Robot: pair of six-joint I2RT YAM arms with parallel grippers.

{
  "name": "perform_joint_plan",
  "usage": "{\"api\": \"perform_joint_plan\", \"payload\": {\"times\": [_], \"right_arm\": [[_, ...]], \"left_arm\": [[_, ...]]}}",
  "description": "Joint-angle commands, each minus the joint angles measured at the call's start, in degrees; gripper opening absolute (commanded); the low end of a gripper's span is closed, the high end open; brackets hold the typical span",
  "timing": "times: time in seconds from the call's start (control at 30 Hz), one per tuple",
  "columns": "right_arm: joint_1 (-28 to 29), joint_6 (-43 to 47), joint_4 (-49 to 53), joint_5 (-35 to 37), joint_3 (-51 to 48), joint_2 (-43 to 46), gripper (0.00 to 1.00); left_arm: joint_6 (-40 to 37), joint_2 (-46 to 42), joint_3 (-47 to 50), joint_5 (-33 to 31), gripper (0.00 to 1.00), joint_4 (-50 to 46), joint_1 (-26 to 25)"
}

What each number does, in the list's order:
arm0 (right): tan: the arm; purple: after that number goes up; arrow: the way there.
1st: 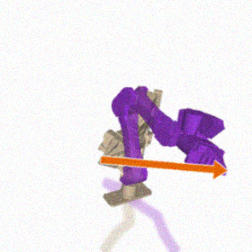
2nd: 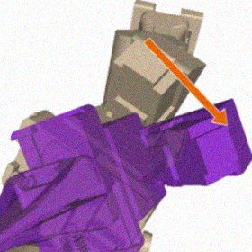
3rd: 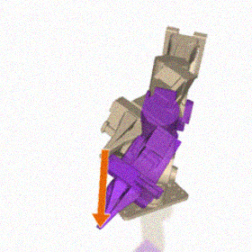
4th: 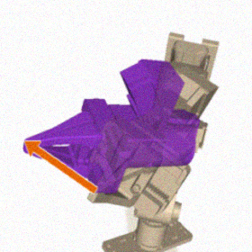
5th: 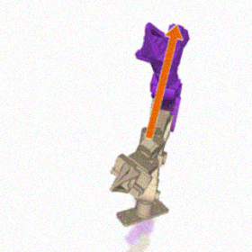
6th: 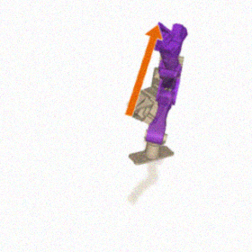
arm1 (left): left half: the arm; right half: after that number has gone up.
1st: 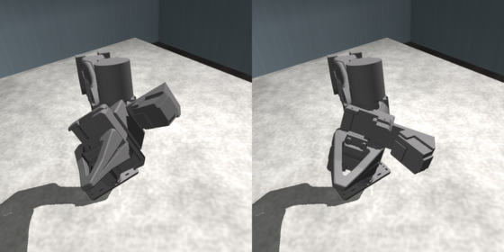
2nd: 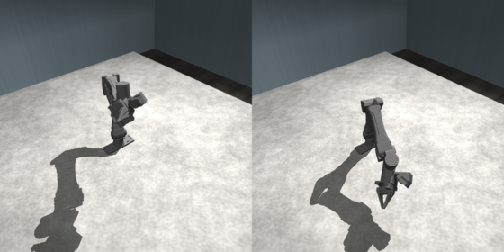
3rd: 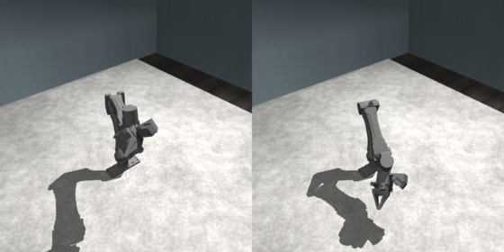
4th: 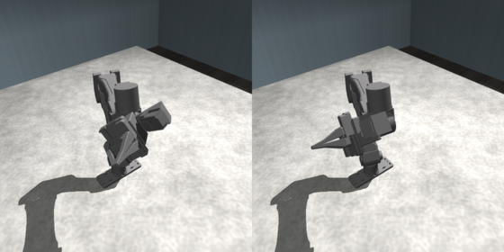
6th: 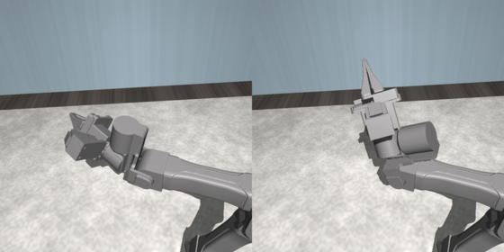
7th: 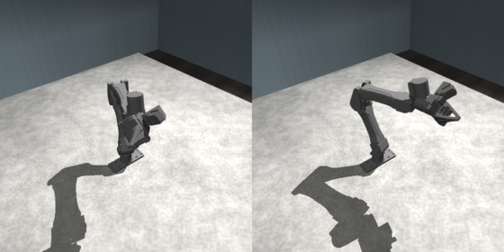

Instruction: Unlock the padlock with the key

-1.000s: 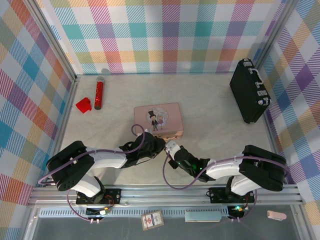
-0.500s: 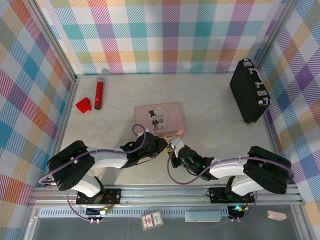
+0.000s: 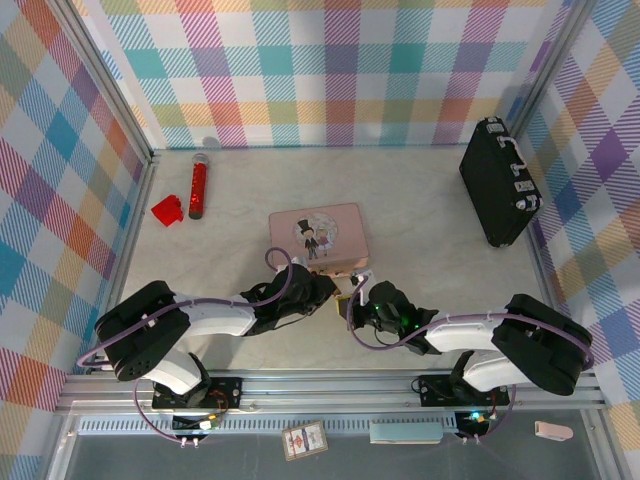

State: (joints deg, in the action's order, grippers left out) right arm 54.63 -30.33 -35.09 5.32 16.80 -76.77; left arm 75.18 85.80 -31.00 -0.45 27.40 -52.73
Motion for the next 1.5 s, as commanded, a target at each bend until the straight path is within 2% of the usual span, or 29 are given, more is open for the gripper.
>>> {"api": "perform_joint_plan", "payload": {"times": [0.0,0.17,0.53,0.67,0.77,1.03,1.3,1.47], "right_arm": [[-0.9,-2.6,-3.5,1.5,-0.9,0.6,0.0],[-1.0,-3.1,-3.3,1.1,-1.8,0.8,0.0],[-2.1,-7.4,-4.6,0.3,-2.3,0.3,0.0],[-3.4,-8.4,-4.5,-2.5,-2.1,-0.4,0.0],[-3.5,-9.1,-5.3,-4.3,-1.4,-2.2,0.0],[-3.5,-11.8,-8.6,-6.3,-0.1,-6.9,0.01],[-3.6,-14.2,-11.9,-6.6,1.0,-12.2,0.02],[-3.6,-15.0,-13.1,-6.4,1.2,-13.6,0.09]], "left_arm": [[-1.6,-1.7,-0.7,1.8,0.19,2.4,-0.1],[-3.2,-5.5,0.4,-0.6,0.38,-2.7,0.8],[-8.9,-15.0,0.2,-5.2,0.51,-15.5,2.9],[-12.8,-19.1,0.0,-7.8,0.58,-21.2,3.5],[-17.6,-19.4,-2.5,-8.6,0.59,-27.0,4.2],[-24.6,-19.6,-4.1,-6.1,0.62,-28.9,5.8],[-26.7,-19.2,-4.5,-5.3,0.64,-29.7,5.8],[-27.5,-18.5,-4.5,-4.6,0.65,-30.0,5.8]]}}
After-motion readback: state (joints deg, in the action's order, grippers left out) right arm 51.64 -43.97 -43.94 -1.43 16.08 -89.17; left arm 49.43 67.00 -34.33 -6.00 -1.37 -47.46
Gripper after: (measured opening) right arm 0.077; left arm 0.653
